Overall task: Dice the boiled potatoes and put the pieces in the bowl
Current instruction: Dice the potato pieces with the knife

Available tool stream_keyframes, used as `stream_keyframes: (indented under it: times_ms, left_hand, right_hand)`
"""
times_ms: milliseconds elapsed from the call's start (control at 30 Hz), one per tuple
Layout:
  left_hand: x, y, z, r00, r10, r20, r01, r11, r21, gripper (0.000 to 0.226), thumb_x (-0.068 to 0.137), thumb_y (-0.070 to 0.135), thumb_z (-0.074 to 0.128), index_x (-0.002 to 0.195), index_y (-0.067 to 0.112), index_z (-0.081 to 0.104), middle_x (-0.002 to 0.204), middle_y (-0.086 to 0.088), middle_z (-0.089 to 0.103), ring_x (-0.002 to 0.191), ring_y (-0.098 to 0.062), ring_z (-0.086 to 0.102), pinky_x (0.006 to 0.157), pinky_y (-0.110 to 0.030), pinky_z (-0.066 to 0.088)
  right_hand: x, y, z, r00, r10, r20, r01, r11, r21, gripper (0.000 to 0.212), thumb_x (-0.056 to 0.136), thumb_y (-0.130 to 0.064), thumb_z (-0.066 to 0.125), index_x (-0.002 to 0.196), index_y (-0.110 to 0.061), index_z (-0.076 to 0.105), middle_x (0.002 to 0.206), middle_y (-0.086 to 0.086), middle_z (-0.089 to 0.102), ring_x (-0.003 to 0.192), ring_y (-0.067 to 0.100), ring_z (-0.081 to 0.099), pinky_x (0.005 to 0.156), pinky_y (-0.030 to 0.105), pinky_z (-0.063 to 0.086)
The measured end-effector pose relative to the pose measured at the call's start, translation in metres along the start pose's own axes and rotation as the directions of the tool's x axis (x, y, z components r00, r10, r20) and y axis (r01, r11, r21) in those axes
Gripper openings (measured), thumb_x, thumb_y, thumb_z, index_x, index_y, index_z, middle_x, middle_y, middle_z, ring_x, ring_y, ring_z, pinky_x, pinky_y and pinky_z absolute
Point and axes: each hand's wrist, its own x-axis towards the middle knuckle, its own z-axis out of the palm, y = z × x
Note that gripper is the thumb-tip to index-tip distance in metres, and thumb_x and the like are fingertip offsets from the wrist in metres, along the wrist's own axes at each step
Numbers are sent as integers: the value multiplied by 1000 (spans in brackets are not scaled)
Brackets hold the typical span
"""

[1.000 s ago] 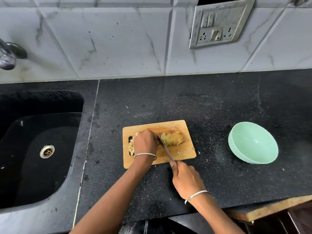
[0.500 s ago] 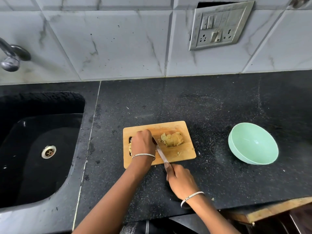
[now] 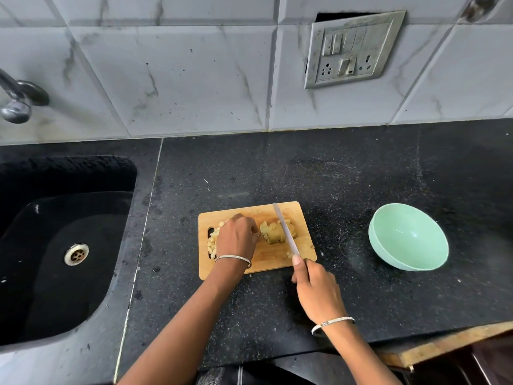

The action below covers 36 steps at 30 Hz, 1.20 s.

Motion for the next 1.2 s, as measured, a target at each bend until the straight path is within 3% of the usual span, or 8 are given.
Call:
stream_keyframes:
  times_ms: [233, 400, 667, 900, 1000, 1100, 1200]
  left_hand:
    - [-1, -12, -2, 998, -47, -35, 48, 998, 40, 7, 81, 16, 62, 77, 11, 66, 87, -6, 60, 72, -27, 58, 60, -31, 46]
    - [2, -3, 0, 999, 16, -42, -17, 999, -31, 6, 84, 20, 64, 86, 19, 70, 91, 0, 61, 77, -21, 60, 60, -28, 46]
    - [4, -5, 0, 999, -42, -6, 42, 993, 110, 7, 84, 19, 64, 84, 13, 68, 97, -4, 58, 88, -27, 60, 64, -32, 46]
    - [13, 8, 1, 989, 88, 118, -76, 991, -107, 47, 76, 33, 78, 119, 22, 62, 116, 0, 62, 100, -20, 61, 84, -33, 50]
    - [16, 8, 7, 985, 69, 160, -54, 994, -94, 59, 67, 37, 85, 119, 22, 61, 113, 3, 65, 100, -18, 61, 82, -31, 50]
    - [15, 6, 10, 986, 16, 167, 12, 985, -170, 60, 61, 30, 90, 113, 19, 63, 102, 3, 69, 92, -15, 63, 80, -31, 53]
    - [13, 6, 10, 987, -15, 160, 56, 965, -257, 56, 59, 22, 91, 108, 19, 64, 93, 5, 68, 80, -9, 62, 73, -21, 51]
  right_hand:
    - [-3, 7, 3, 1000, 4, 22, -4, 1000, -22, 52, 101, -53, 25, 85, -19, 61, 83, 2, 67, 86, 29, 63, 77, 42, 48]
    - [-1, 4, 2, 1000, 1, 17, -1, 1000, -10, 52, 101, -53, 26, 83, -18, 60, 79, 2, 65, 83, 29, 62, 76, 42, 48]
    - [-2, 5, -1, 1000, -2, 11, 2, 1000, 11, 52, 100, -54, 26, 81, -18, 59, 73, 1, 63, 76, 25, 61, 73, 42, 49]
    - [0, 1, -3, 1000, -11, 13, 11, 1000, 12, 50, 100, -53, 27, 81, -20, 60, 71, -3, 62, 76, 24, 61, 68, 38, 45]
    - [-1, 2, -3, 1000, -15, 23, 15, 1000, 13, 49, 101, -52, 28, 81, -21, 61, 70, -5, 61, 75, 23, 62, 69, 37, 45]
    - [-2, 3, -4, 999, -28, 32, 28, 1000, 9, 49, 101, -51, 30, 82, -20, 62, 66, -8, 59, 74, 22, 63, 69, 37, 46]
    - [-2, 5, -3, 998, -40, 46, 40, 999, 1, 48, 102, -50, 30, 83, -21, 62, 66, -12, 58, 74, 20, 62, 69, 35, 44]
